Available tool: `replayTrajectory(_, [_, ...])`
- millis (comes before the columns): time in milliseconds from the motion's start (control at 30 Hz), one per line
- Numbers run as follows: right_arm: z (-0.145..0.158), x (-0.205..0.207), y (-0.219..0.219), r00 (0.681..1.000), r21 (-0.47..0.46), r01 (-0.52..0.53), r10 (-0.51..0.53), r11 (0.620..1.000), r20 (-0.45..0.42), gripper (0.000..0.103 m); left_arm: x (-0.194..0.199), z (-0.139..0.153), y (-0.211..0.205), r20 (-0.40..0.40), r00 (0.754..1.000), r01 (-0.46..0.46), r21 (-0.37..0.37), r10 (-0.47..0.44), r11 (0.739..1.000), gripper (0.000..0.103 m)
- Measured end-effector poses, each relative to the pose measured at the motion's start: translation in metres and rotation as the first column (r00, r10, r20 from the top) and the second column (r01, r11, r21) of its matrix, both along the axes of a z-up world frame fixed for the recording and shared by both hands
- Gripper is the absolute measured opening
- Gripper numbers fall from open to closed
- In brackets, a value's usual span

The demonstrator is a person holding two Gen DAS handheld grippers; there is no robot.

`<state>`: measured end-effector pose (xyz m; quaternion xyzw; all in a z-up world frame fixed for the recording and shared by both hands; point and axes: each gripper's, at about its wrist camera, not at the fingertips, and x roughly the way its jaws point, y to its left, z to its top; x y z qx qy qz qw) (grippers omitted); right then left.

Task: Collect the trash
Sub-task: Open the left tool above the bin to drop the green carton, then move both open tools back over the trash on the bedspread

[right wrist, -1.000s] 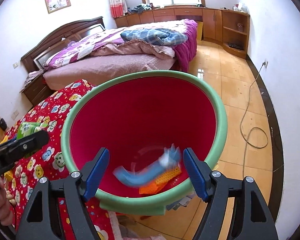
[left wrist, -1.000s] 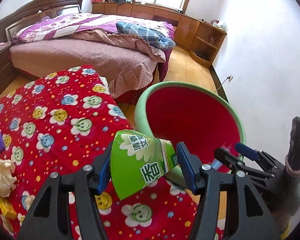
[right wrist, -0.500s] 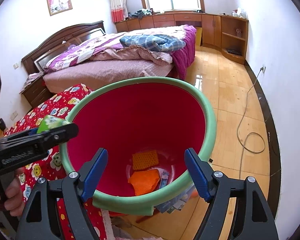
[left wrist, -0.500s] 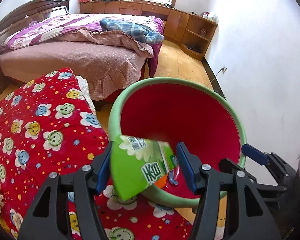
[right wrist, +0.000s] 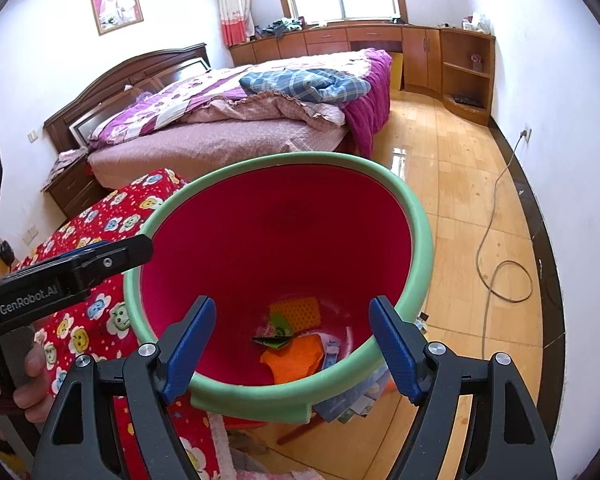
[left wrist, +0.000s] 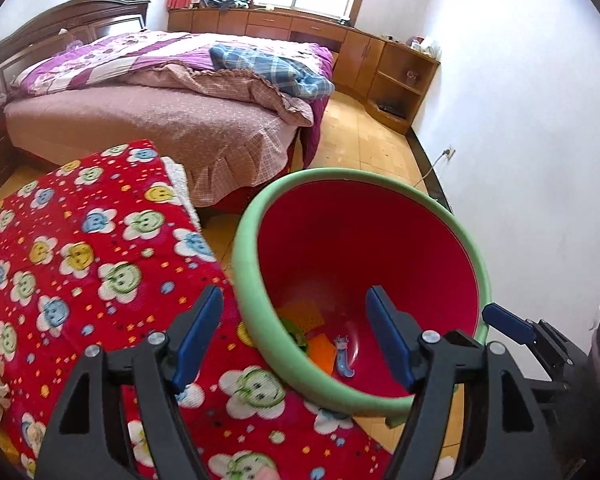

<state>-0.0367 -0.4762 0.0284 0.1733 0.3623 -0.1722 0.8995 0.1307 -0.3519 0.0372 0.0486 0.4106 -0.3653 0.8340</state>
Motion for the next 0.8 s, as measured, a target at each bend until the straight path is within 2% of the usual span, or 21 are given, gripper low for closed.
replayTrajectory(400, [0.011,-0.001,0.03,0.997,0.022,-0.069,0.068,0.997,0.044,0.08,-0.014,0.002,0.06,-0.016,0.992,-0.123,0.037,0.123,0.992,0.073])
replayTrajectory(800, [0.014,0.009,0.071,0.983,0.115,-0.173,0.165,0.978,0.079,0.08,-0.021,0.007,0.136,0.0,0.961,-0.275,0.051,0.275,0.96,0.073])
